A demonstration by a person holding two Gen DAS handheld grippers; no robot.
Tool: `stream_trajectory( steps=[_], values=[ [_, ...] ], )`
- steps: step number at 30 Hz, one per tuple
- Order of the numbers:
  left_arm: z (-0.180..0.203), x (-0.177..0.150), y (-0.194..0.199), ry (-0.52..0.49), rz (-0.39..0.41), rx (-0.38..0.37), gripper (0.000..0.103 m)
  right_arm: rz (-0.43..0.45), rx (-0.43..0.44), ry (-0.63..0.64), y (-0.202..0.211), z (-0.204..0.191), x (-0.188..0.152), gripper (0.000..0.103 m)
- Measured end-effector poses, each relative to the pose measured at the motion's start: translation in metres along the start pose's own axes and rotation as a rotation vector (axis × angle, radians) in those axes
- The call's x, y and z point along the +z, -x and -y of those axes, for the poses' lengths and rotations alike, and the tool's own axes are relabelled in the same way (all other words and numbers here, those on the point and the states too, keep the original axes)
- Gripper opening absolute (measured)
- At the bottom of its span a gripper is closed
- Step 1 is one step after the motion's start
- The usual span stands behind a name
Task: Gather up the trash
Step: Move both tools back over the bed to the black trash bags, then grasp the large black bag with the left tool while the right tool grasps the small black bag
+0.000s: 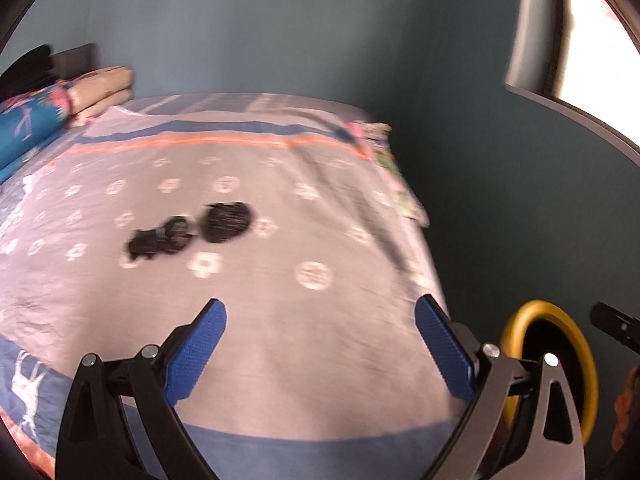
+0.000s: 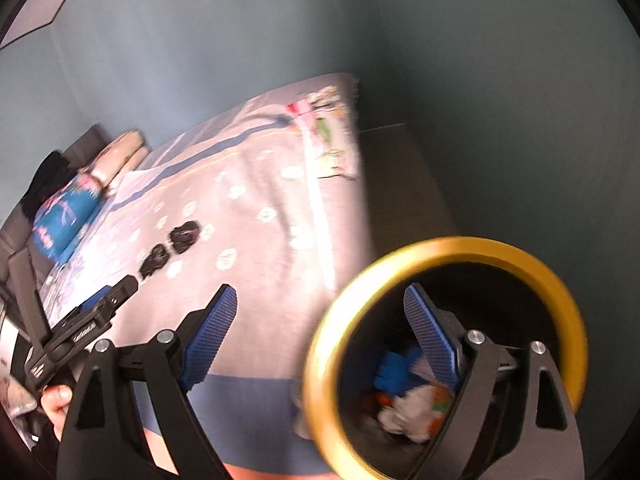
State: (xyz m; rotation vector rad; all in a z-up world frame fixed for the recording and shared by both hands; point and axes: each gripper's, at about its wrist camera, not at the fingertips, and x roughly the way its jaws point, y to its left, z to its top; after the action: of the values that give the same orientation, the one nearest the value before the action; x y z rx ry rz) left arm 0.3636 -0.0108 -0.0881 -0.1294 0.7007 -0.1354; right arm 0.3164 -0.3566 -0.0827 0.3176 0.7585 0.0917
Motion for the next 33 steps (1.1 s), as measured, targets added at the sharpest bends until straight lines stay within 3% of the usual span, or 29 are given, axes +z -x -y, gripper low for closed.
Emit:
stream_trajectory(
  steps=[9, 16, 22, 26, 30, 33],
  values=[
    [-0.105, 0.018, -0.044, 0.063, 0.005, 0.179, 0.092, -0.090, 0.080, 0.105, -0.096, -0.089, 0.027, 0.082],
    [-0.168, 0.028, -0.103, 0.087, -0.043, 0.248, 0.092, -0.204, 0.150, 0.134, -0.196, -0.155, 0.046, 0.082],
    [-0.199, 0.042, -0.149, 0.086, -0.080, 0.271, 0.092, -0.340, 0.197, 0.113, -0.289, -0.202, 0.061, 0.082],
    [-0.206, 0.045, -0.173, 0.061, -0.094, 0.279, 0.092, -0.426, 0.220, 0.023, -0.345, -0.217, 0.073, 0.082],
    [-0.209, 0.048, -0.194, 0.041, -0.100, 0.248, 0.091, -0.476, 0.221, -0.003, -0.377, -0.232, 0.080, 0.080],
    [-0.204, 0.049, -0.208, 0.002, -0.105, 0.233, 0.084, -0.509, 0.227, 0.003, -0.399, -0.250, 0.083, 0.078]
  ],
)
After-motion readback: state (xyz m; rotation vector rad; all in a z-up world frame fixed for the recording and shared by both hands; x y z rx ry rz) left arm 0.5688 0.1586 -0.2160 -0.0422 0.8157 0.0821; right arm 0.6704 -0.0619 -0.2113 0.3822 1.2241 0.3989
